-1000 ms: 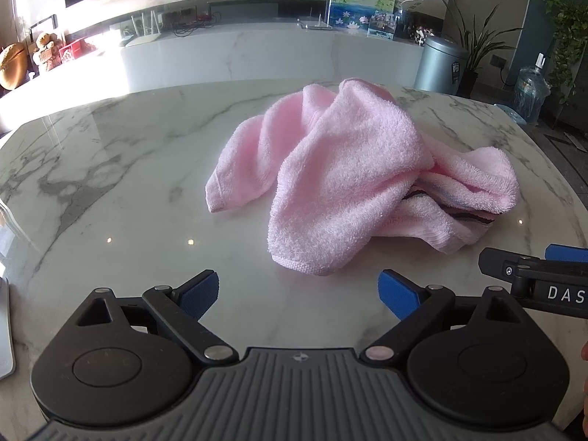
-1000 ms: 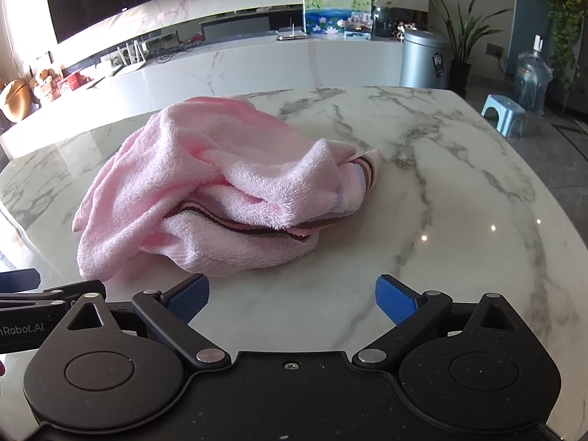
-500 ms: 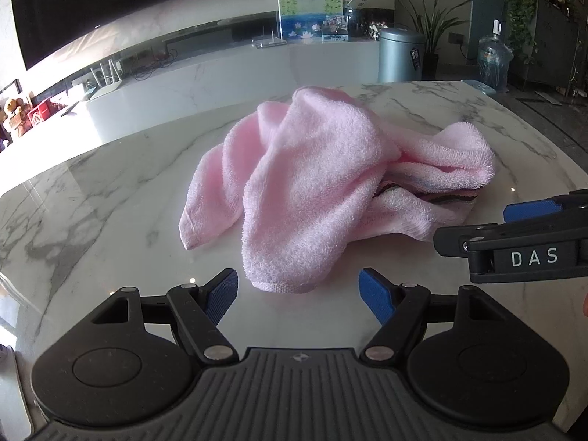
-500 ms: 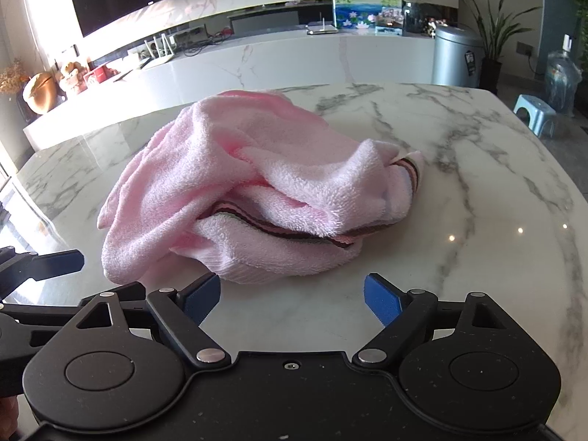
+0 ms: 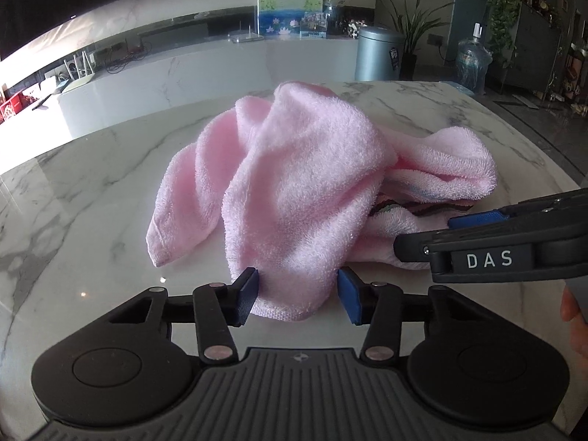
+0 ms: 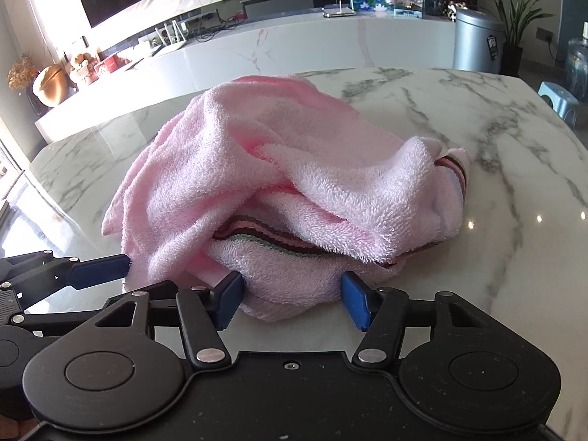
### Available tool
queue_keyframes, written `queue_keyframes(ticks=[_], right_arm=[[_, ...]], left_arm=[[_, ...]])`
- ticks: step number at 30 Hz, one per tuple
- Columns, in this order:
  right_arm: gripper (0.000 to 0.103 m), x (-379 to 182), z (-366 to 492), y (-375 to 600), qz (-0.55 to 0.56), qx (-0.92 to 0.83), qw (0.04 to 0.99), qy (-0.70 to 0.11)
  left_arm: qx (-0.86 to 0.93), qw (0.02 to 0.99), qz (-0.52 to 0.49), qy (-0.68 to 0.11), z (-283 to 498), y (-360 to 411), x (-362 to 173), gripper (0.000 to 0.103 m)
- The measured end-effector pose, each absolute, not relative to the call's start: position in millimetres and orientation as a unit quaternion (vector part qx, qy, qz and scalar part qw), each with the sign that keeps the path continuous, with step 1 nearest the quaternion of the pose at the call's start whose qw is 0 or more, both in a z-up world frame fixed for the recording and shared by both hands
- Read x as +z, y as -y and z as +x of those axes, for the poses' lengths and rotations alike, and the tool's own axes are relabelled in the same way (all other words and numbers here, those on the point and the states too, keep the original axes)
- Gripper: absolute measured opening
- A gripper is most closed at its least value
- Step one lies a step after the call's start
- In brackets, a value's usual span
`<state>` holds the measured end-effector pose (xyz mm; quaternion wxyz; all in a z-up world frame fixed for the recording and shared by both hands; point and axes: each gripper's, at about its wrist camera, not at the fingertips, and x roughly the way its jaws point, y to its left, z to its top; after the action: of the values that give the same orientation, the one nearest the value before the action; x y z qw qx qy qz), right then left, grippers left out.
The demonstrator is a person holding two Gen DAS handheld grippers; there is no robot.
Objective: Fold towel
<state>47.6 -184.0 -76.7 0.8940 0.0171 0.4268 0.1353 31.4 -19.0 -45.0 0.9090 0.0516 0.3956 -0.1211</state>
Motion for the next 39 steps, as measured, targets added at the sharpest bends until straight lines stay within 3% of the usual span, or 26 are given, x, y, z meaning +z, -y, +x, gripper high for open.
queue_keyframes(ticks=[5,10,20,39], right_arm=[[0.027,-78,42,177,-0.026,0.130,0.898,-0.421],[0.020,-81,37,174,-0.055,0.125,0.902,-0.410],[0.018,-82,31,187,-0.049,0.133,0.899,-0.414],[0.016,-77,-8,282,-0.044,0.066,0.897,-0.435]], left_arm=[[-0.106,0.908,0.091,-0.396,28,26,-48,0.032],[-0.092,0.908,0.101,-0.397,28,25,-51,0.014],[-0.080,0.908,0.103,-0.398,21,20,-51,0.009],[-0.048,0.902,0.074,-0.422,-10,-2,-46,0.008]])
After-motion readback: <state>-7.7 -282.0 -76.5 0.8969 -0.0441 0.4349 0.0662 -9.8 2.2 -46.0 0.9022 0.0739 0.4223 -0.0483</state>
